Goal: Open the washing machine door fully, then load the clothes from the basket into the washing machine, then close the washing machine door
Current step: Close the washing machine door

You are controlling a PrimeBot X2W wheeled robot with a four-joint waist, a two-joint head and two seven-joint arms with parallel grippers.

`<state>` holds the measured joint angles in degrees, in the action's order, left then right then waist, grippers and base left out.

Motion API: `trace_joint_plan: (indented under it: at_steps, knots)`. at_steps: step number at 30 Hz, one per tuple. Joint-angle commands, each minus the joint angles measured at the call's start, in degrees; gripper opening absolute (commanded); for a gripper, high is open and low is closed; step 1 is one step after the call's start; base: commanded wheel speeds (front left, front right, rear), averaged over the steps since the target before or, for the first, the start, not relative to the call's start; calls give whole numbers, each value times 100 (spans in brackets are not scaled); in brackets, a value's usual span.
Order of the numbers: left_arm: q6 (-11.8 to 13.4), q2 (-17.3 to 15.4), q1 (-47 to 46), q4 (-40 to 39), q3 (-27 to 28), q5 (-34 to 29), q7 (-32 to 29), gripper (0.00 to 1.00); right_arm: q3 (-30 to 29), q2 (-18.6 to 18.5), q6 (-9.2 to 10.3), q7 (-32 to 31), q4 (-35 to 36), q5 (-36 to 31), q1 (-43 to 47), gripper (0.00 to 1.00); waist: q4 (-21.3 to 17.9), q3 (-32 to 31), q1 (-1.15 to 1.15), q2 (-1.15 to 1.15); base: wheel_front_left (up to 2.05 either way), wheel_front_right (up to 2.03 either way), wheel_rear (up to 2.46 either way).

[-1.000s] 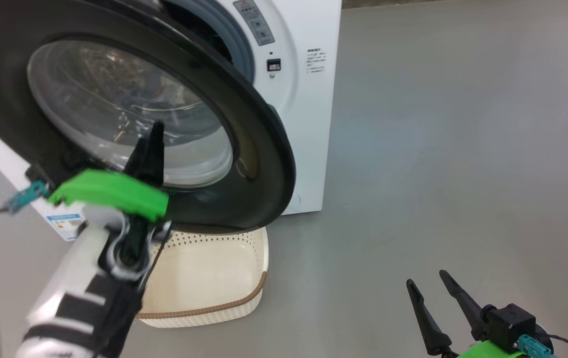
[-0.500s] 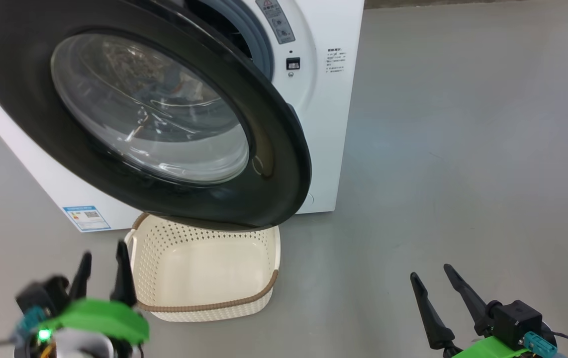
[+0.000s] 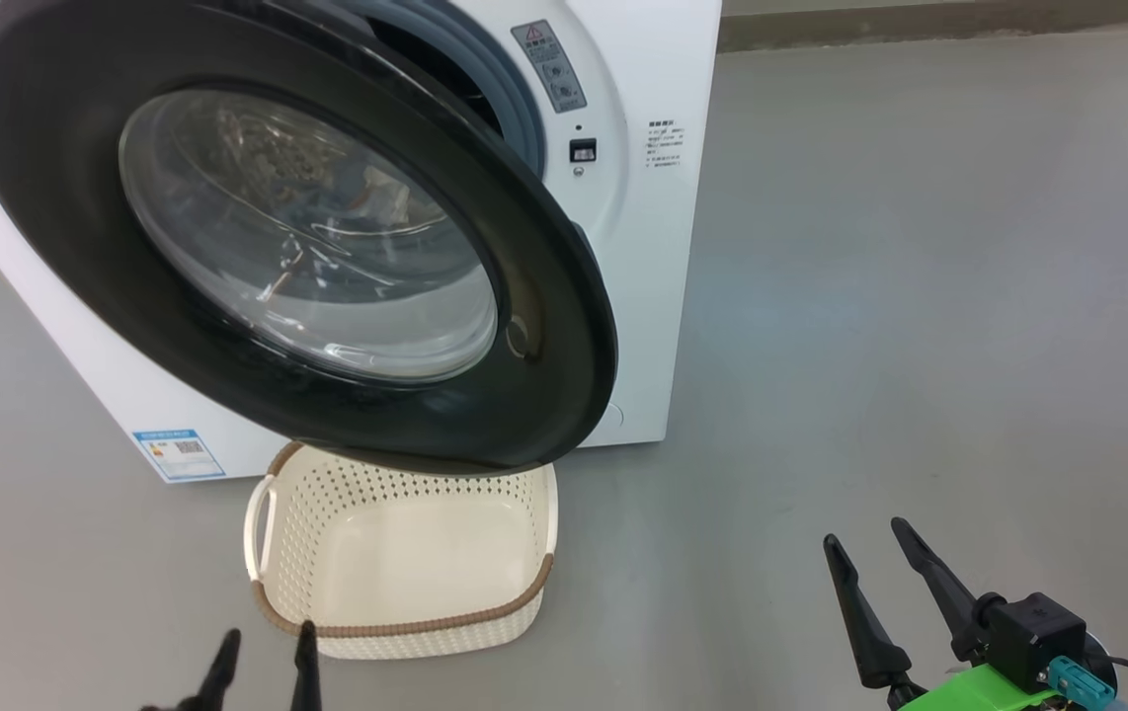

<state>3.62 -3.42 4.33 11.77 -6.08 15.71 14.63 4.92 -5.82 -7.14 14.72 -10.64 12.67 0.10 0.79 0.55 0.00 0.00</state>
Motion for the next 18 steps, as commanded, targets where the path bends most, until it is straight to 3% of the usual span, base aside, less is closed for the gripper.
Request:
trace_joint_plan:
  at_steps: [1,18]
  knots:
    - [40,-17,-49,-189,253,-50,37,100,120,-46,-35,28,155,-79,-96,100,-9,-25,0,0,0,0,0]
    - [-38,52,213,-396,770,-225,37,100,87,-47,-35,28,114,-142,-74,100,-29,-159,0,0,0,0,0]
